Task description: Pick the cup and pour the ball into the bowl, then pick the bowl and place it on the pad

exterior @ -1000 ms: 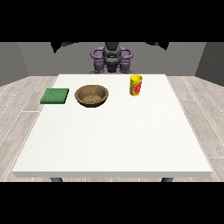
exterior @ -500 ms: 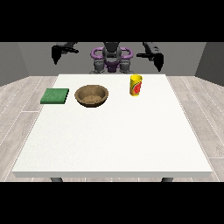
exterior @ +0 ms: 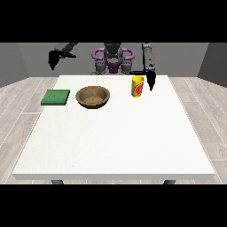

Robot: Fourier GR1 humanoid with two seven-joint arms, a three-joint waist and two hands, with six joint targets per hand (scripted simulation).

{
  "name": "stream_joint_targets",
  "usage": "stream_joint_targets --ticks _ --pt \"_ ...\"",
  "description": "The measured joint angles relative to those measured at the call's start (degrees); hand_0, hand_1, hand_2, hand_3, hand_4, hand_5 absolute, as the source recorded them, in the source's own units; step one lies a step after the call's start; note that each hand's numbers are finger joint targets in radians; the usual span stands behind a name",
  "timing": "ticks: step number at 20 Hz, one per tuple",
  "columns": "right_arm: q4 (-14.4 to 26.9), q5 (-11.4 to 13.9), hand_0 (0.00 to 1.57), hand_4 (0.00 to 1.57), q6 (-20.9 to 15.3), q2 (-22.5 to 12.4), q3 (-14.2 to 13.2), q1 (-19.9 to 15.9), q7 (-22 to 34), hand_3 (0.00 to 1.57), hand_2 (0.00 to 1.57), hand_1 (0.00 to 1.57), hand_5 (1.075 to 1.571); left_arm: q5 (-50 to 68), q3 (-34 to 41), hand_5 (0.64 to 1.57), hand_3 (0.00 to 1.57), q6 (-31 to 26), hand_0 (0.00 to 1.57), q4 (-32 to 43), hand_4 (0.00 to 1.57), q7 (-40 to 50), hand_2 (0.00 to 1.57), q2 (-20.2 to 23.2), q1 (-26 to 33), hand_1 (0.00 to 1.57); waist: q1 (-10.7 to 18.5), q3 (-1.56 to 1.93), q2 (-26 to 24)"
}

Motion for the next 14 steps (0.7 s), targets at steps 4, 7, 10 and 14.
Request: stream_joint_targets --ticks 4,7,10,14 --pt "3.4 0.3 0.0 0.0 0.9 0.1 -0.6 -0.1 -2.5 0.0 0.0 0.0 1.571 -0.7 0.4 1.517 0.0 1.1 0.0 7.4 0.0 -3.9 0.0 0.2 -3.1 0.0 0.2 0.0 0.1" --pt "4.9 0.6 0.0 0.0 1.3 -0.1 -0.7 -1.2 -4.0 0.0 0.0 0.0 1.571 -0.9 1.2 1.52 0.0 1.4 0.0 13.0 0.0 -8.5 0.0 0.8 -5.3 0.0 0.1 -0.01 1.5" --pt "5.5 1.0 0.0 0.0 0.9 0.3 -0.3 -2.1 -3.8 0.0 0.0 0.0 1.571 -1.2 1.7 1.521 0.0 2.3 0.0 18.7 0.0 -11.8 0.0 0.9 -7.9 0.0 -0.1 0.0 1.7" --pt "5.2 1.4 0.0 0.0 0.8 0.3 0.0 -3.0 -3.6 0.0 0.0 0.0 1.571 -0.9 2.8 1.527 0.0 3.6 0.0 25.2 0.0 -16.1 0.0 1.1 -10.9 0.0 -0.8 0.02 2.6"
